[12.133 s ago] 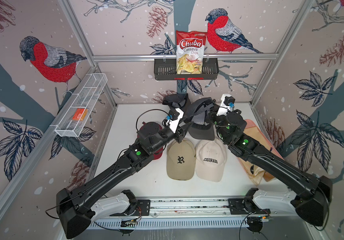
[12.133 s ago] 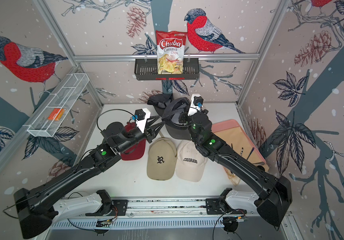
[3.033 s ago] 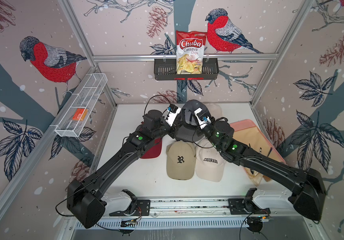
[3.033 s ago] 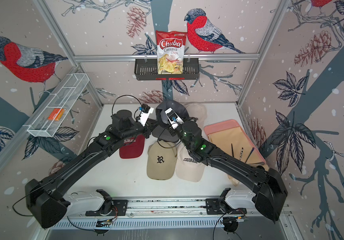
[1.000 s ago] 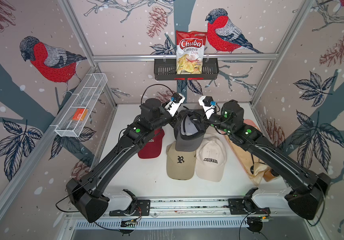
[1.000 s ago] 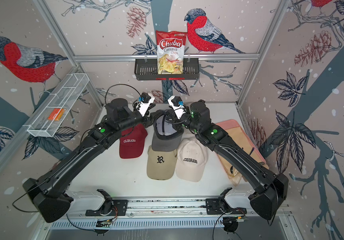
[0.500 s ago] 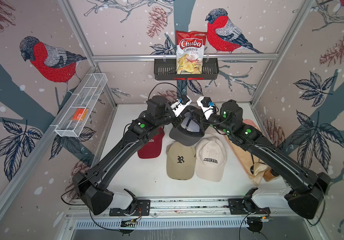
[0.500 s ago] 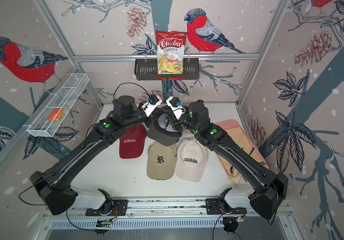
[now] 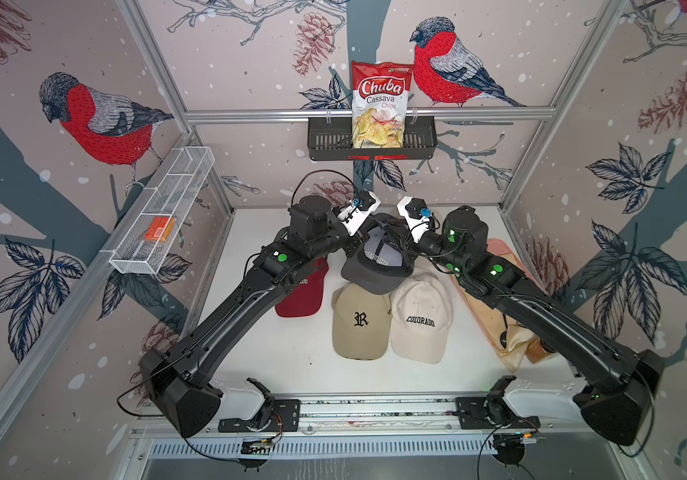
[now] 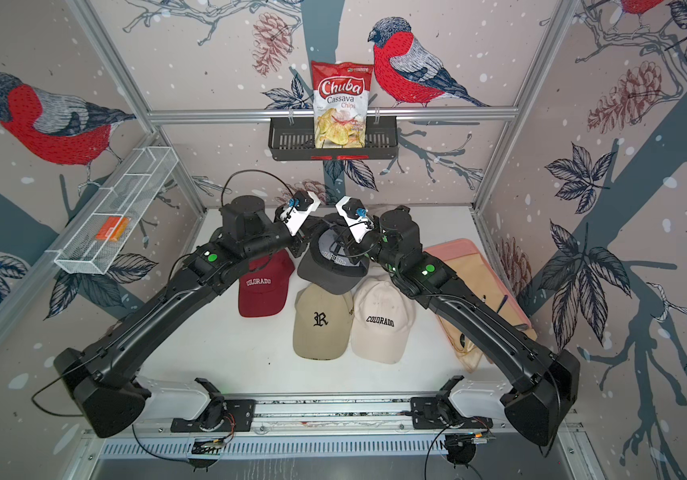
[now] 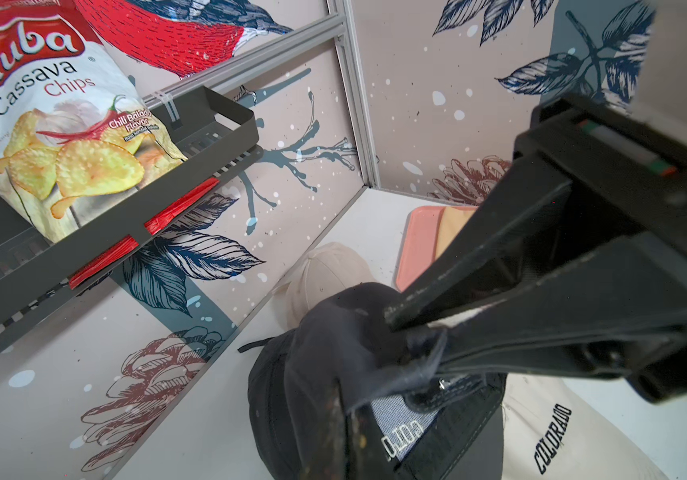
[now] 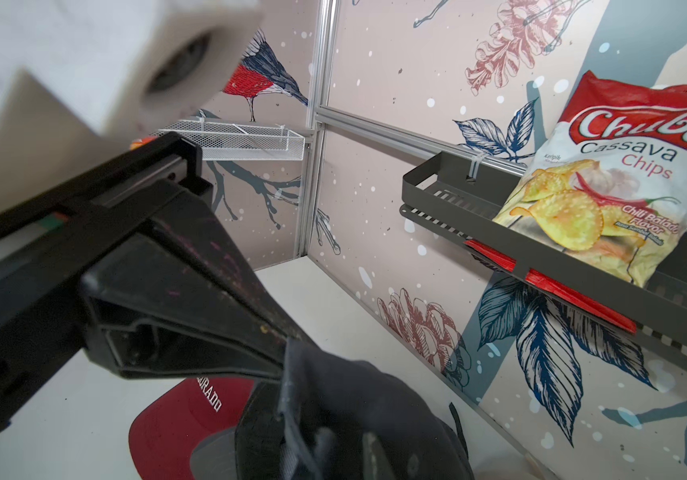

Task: Open the adjustable buckle of the baseball cap
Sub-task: Open the adjustable buckle on the baseball cap.

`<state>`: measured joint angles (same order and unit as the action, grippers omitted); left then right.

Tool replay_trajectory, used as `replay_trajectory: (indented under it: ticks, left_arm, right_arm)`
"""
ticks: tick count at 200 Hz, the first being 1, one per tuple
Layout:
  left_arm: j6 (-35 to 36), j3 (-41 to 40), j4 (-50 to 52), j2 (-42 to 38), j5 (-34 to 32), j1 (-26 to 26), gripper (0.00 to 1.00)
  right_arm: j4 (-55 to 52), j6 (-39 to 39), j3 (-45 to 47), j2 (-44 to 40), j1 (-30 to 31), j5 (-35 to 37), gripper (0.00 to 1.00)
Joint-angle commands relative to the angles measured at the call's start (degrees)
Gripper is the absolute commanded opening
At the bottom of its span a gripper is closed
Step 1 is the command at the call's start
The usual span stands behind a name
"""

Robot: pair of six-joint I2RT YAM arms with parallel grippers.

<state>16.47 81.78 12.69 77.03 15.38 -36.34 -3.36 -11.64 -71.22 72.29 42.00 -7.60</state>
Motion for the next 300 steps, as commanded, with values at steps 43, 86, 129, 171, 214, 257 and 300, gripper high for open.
replay_trajectory:
  ticks: [43,86,129,171,214,257,300]
  left_arm:
    - [-7.06,0.09,-8.28,-0.67,-0.67,-0.31,0.0]
    - [-9.99,1.59,-9.22,0.11,-3.19,-0.36,0.0]
    - [-12.23,2.25,-9.96,0.57,-4.31,-0.4,0.0]
    - [-13.59,2.58,-10.21,0.57,-5.49,-0.56,0.0]
    - [-14.27,2.62,-10.58,0.53,-5.93,-0.91,0.0]
    - [-16.47,2.85,-11.72,-0.29,-3.42,-1.19,0.0]
    - [-18.22,3.29,-12.58,-1.25,-0.85,-1.19,0.0]
  right_arm:
    - [7.27,1.69,6.54,-7.86,-1.8,3.63,0.48]
    - [5.8,-0.19,11.54,-13.54,-1.83,2.95,0.56]
    - [7.83,1.27,17.33,-16.71,-1.42,1.17,0.61]
    - [9.69,-1.48,18.8,-14.72,2.93,6.12,0.63]
    - [15.3,-3.9,19.32,-10.57,7.25,14.32,0.65]
    - [17.94,-5.09,17.67,-7.94,8.66,23.41,0.61]
    - [21.3,-4.76,19.25,-8.19,8.8,28.92,0.33]
